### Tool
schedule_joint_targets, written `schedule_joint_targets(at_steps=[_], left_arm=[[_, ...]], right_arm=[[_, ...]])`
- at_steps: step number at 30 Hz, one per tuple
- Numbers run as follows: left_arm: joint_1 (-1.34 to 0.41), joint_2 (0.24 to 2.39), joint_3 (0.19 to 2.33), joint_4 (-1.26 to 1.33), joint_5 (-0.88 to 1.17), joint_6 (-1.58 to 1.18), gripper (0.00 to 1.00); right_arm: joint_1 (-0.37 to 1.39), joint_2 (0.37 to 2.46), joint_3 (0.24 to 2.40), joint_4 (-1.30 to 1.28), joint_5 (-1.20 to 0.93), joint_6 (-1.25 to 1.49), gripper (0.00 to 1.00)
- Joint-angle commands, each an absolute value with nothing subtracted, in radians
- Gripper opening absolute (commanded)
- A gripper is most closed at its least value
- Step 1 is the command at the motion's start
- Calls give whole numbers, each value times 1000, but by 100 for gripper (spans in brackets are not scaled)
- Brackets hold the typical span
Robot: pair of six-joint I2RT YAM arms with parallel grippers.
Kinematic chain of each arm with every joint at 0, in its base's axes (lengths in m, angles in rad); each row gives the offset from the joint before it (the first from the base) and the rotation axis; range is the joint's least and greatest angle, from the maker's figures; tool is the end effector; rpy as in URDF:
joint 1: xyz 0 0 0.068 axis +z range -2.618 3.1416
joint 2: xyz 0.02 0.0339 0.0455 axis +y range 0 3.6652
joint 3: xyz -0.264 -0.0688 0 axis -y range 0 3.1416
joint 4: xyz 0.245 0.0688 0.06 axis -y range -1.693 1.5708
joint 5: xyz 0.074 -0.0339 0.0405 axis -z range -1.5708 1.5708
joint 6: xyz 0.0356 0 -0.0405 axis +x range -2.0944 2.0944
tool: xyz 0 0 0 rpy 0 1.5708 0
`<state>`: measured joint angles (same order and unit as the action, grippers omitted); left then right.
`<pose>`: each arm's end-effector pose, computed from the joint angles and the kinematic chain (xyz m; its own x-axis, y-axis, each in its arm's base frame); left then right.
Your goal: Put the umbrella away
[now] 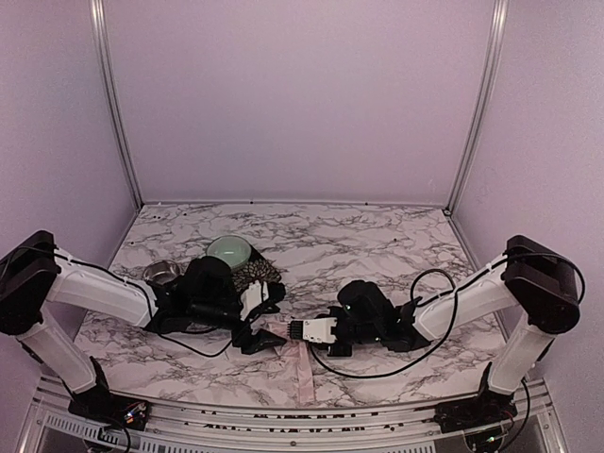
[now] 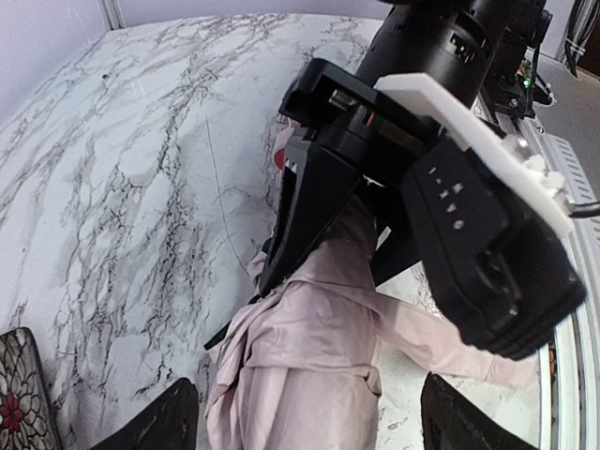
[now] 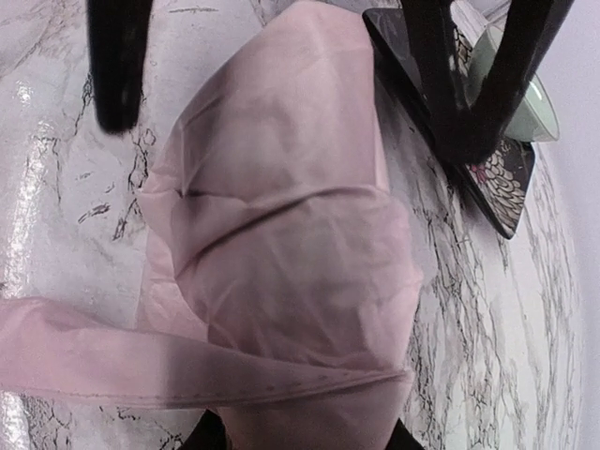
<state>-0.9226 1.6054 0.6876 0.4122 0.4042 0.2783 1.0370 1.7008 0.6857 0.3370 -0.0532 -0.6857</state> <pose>0.1814 -0.2628 0.1675 -0.0227 0.4484 -0.8935 0.9848 0.1639 0.0572 0.1611 0.2762 0.1301 0.3107 -0.7171 -0.6239 -0.8838 0.0237 -0.4673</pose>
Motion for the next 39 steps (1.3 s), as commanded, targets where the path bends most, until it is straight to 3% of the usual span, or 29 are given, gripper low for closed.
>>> schedule_joint_targets(at_steps=[1,5,13,19,27,36,39], left_arm=[[-919,1484,595,557,334,232,83],[-927,1378,519,612,255,101,79],[-1196,1254,406,730,-288,-75,48],[-1301,1307,438,755,-613,-115,57],[-1307,1476,539,864,-702,-9,74],[-1304,1724,751,999,-750,93,76],[-1288,1761,776,1007,-782,76,68]], right_arm=[[1036,1654,681,398,13,-654,0],[1030,1623,669,437,57,-621,0],[1017,1591,762,339,129,-538,0],[1016,1625,884,176,286,-366,0],[1021,1658,1036,-59,386,-140,0],[1032,1665,1121,-138,411,-45,0],[1042,1655,1127,-141,404,-43,0]])
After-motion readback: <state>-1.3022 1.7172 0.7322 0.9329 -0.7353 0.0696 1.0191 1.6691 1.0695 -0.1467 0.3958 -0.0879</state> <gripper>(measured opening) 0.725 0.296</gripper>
